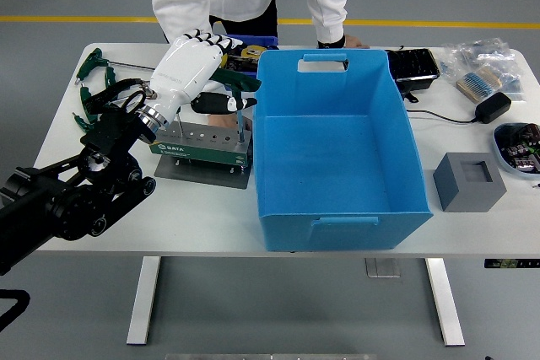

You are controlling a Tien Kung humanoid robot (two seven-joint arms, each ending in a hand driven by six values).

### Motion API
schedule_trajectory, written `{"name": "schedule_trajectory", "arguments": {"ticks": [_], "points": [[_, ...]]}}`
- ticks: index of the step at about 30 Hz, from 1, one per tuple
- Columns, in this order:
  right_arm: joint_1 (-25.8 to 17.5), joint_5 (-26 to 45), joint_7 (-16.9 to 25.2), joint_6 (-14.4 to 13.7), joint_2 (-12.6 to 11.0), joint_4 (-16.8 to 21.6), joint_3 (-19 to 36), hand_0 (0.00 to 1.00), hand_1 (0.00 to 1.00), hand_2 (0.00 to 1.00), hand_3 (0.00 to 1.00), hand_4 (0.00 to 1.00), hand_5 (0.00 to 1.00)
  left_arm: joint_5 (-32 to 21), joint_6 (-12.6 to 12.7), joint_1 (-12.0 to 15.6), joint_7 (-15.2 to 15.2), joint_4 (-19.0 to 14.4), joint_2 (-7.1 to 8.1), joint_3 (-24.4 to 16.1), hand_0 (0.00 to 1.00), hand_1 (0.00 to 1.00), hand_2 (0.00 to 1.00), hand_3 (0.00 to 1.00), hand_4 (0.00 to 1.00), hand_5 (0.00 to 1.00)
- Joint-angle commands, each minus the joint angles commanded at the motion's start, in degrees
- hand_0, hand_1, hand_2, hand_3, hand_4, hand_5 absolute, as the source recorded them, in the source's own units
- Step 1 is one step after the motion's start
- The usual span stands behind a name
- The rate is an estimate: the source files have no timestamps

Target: Lift tool from toolbox,place it in box,lift tool from toolbox,place it in box

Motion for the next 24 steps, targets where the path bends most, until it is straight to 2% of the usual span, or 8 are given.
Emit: {"name": "schedule_trajectory", "arguments": {"ticks": [11,16,17,22,23,24], "points": [[0.6,-0.3,-0.1,0.0,-0.2,0.0,0.0,0.663,0.634,0.705,0.573,0.834,0.746,-3.7,-0.7,-2.4,-1.3,6.1,-2.90,3.0,0.581,0.579,0.637,0.648,0.998,0.669],[0.9,-1.0,-0.2,0.0,-0.3,0.1,0.3,0.663,0.634,0.705,0.573,0.834,0.746,-5.8,0.1,-3.3,-2.3,9.8,-4.59,4.9,0.581,0.579,0.637,0.648,0.998,0.669],[1.0,-1.1,-0.3,0.1,-0.3,0.1,0.4,0.664,0.635,0.706,0.574,0.834,0.746,-6.2,0.3,-3.5,-2.5,10.5,-4.86,5.2,0.468,0.447,0.499,0.563,0.998,0.659],[1.1,-1.0,-0.2,0.1,-0.3,0.2,0.3,0.664,0.635,0.706,0.574,0.834,0.746,-8.0,1.9,-3.9,-4.0,12.6,-5.46,6.4,0.468,0.447,0.499,0.563,0.998,0.659],[1.2,-0.9,-0.2,0.1,-0.3,0.2,0.2,0.664,0.637,0.706,0.575,0.834,0.747,-8.4,2.2,-3.9,-4.5,12.7,-5.47,6.5,0.381,0.309,0.378,0.468,0.998,0.662],[1.2,-0.8,-0.1,0.1,-0.3,0.2,0.2,0.664,0.637,0.706,0.575,0.834,0.747,-8.5,2.3,-3.9,-4.7,12.7,-5.47,6.6,0.381,0.309,0.378,0.468,0.998,0.662]]}}
